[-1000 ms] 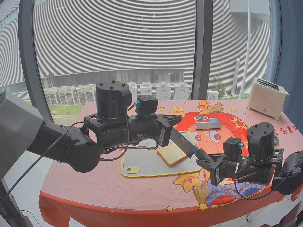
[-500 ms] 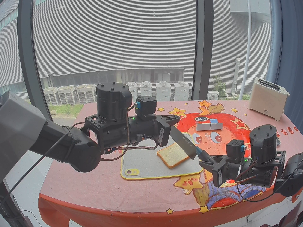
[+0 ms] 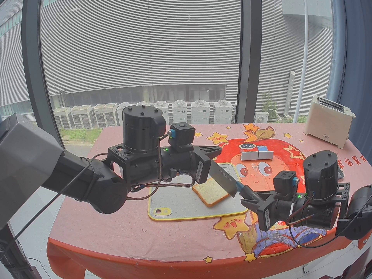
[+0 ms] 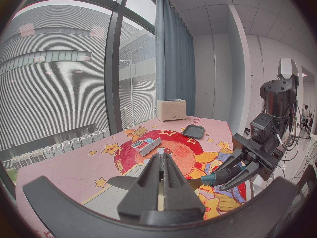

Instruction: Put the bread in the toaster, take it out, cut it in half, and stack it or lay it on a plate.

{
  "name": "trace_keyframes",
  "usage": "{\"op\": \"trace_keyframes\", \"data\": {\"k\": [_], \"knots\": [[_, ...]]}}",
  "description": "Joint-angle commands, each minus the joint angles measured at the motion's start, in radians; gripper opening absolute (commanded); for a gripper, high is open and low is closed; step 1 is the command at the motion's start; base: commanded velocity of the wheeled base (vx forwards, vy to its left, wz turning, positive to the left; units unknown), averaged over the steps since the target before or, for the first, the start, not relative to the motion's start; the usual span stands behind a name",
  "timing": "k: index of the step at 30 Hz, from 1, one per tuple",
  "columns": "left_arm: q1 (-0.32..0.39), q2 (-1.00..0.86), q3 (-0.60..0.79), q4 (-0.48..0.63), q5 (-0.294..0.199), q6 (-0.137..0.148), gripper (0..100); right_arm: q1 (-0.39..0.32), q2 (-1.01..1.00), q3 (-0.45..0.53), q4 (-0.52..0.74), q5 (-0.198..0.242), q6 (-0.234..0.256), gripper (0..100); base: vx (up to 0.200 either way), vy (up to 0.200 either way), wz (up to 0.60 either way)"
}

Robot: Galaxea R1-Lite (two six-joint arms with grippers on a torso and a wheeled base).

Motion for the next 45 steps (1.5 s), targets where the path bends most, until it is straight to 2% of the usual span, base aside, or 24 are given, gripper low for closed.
{"op": "trace_keyframes", "data": {"k": [1, 3, 6, 11, 15, 19, 29, 45], "knots": [[-0.004, -0.001, 0.001, 0.000, 0.000, 0.000, 0, 0.011, -0.089, -0.130, 0.259, 0.003, 0.006, 0, 0.000, 0.000, 0.00], [-0.004, -0.001, 0.001, 0.000, 0.000, 0.000, 0, 0.023, -0.110, -0.180, 0.373, 0.003, 0.022, 0, 0.000, 0.000, 0.00], [-0.004, 0.000, 0.004, 0.000, 0.000, 0.000, 0, 0.034, -0.118, -0.189, 0.406, 0.000, 0.031, 0, 0.000, 0.000, 0.00], [-0.004, 0.003, 0.004, 0.000, 0.000, -0.002, 0, 0.035, -0.112, -0.176, 0.406, -0.026, 0.025, 0, 0.000, 0.000, 0.00], [-0.004, 0.002, 0.004, 0.000, 0.000, -0.002, 0, 0.037, -0.110, -0.180, 0.399, -0.025, 0.026, 0, 0.000, 0.000, 0.00], [-0.003, 0.000, 0.002, 0.000, 0.001, -0.005, 0, 0.034, -0.109, -0.165, 0.330, -0.029, 0.028, 0, 0.000, 0.000, 0.00], [-0.003, 0.029, -0.021, 0.000, 0.035, -0.008, 0, 0.032, -0.067, -0.146, 0.327, -0.026, 0.029, 0, 0.000, 0.000, 0.00], [-0.003, 0.046, -0.030, 0.000, 0.035, -0.008, 0, 0.020, -0.040, -0.160, 0.325, -0.026, 0.031, 0, 0.000, 0.000, 0.00]]}}
